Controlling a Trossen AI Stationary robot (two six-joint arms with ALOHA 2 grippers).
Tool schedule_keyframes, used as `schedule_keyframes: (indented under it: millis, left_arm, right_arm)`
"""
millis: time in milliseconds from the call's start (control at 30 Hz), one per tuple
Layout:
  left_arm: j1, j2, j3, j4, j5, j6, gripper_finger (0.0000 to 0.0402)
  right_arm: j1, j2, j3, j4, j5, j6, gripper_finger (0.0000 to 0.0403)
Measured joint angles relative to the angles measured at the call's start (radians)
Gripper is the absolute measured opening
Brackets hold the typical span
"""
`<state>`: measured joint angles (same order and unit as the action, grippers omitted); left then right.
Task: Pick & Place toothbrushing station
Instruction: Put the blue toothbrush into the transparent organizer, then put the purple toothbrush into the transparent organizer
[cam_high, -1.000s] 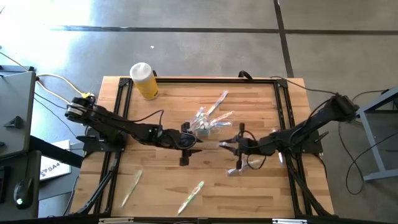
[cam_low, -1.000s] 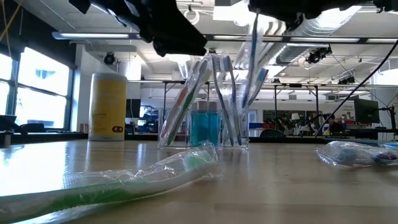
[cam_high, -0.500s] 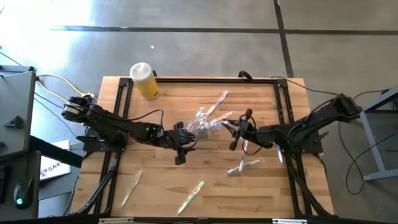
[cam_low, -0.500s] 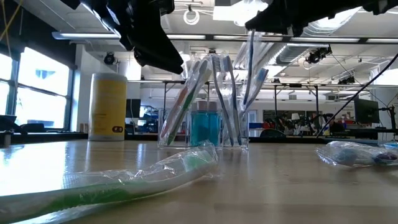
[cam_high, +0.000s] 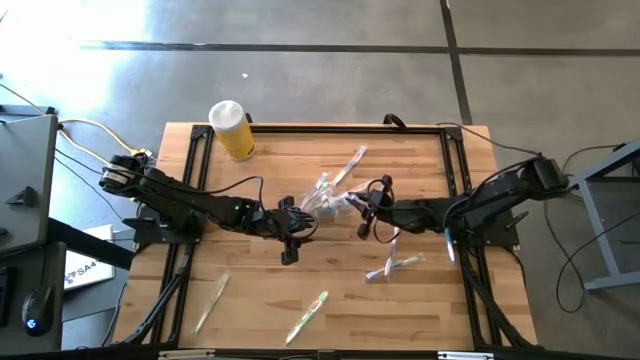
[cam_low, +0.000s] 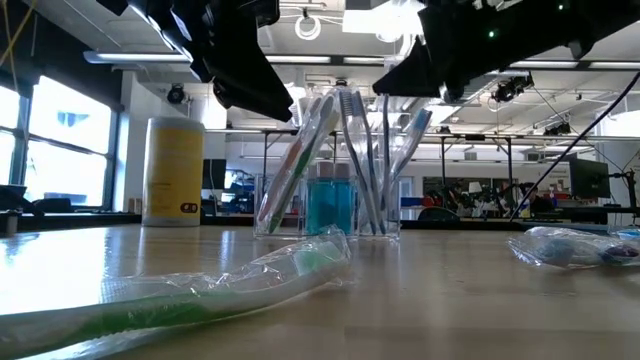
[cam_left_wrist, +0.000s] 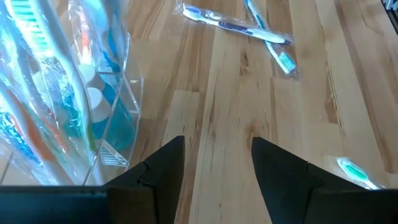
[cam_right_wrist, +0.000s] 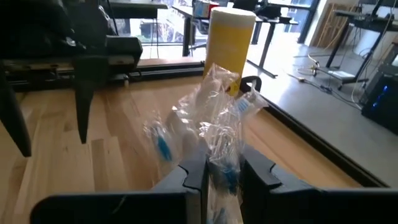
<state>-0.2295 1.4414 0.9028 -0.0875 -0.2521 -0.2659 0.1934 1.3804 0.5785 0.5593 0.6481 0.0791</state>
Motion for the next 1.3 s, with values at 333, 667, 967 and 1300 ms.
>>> schedule_keyframes:
  millis: [333, 667, 967, 1300]
  left_arm:
    - [0.000, 0.000, 0.000, 0.001, 0.000, -0.001, 0.0182]
    - [0.000, 0.000, 0.000, 0.002, 0.000, -0.001, 0.0182]
    - [0.000, 0.000, 0.000, 0.002, 0.000, -0.001, 0.0182]
    - [0.000, 0.000, -0.001, 0.001, 0.000, 0.006, 0.0182]
  right_arm:
    - [-0.007, 0.040, 0.000, -0.002, 0.004, 0.030, 0.0046]
    - [0.006, 0.040, 0.000, -0.002, 0.001, 0.026, 0.0133]
    - [0.031, 0.020, 0.000, -0.003, 0.001, 0.014, 0.0220]
    - [0.069, -0.074, 0.000, -0.026, 0.008, -0.031, 0.0251]
